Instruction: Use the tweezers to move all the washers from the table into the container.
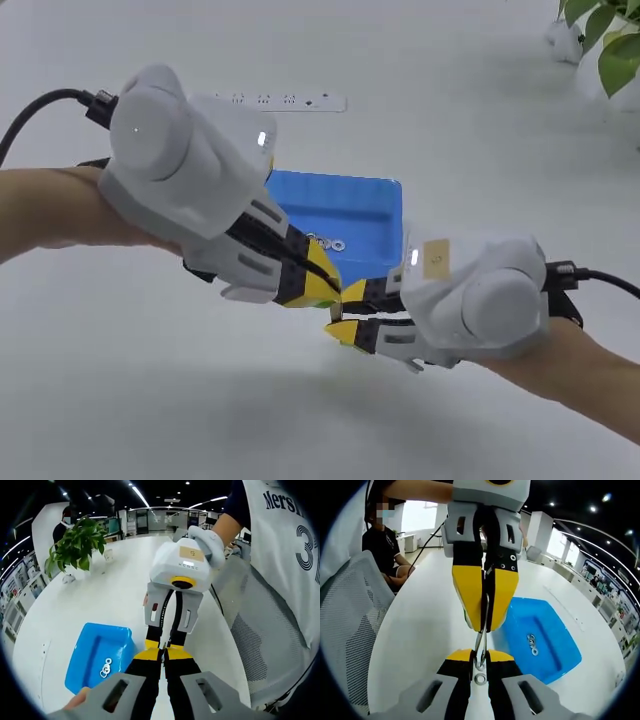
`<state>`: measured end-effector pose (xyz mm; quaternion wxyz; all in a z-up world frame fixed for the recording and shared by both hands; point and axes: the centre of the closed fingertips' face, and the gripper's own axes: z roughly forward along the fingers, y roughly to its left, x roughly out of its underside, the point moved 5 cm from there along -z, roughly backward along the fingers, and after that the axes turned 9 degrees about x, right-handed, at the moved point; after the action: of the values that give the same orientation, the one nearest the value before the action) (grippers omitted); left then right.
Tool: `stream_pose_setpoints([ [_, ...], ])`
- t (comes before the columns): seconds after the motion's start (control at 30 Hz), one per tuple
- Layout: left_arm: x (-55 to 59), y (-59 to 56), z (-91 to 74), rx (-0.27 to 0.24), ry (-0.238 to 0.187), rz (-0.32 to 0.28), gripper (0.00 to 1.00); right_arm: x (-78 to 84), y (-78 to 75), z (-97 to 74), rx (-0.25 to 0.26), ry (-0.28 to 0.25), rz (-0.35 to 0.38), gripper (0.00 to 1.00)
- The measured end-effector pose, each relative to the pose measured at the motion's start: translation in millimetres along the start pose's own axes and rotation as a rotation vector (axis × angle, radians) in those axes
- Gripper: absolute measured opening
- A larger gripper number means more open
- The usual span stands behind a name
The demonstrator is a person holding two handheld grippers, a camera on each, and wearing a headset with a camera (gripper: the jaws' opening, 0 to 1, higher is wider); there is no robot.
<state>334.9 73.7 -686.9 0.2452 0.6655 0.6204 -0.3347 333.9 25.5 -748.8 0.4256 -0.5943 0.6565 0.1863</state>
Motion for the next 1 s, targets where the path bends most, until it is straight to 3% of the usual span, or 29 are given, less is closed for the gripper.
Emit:
stream_pose_setpoints([
  [0.37,0.4,-0.9,1.8,0.010,-0.001,-0.013,0.06,0.8,1.5,0.1,-0.003,-0.003,0.017,0.11],
  [0.5,0.3,-0.5,2.3,0.015,-0.003,-0.007,0.06,-0.3,2.4,-0.1,-0.006,0.008,-0.037,0.11],
  [0.77,-0.7,-1.5,4.1,0.024,-0.004,-0.013,0.06,0.7,0.2,-0.5,-0.024,0.014,0.025,0.10],
  [1.0,-2.3,-3.1,3.7,0.027,-0.002,-0.014,0.06,-0.4,3.0,-2.3,-0.020,0.016,0.013,0.09],
])
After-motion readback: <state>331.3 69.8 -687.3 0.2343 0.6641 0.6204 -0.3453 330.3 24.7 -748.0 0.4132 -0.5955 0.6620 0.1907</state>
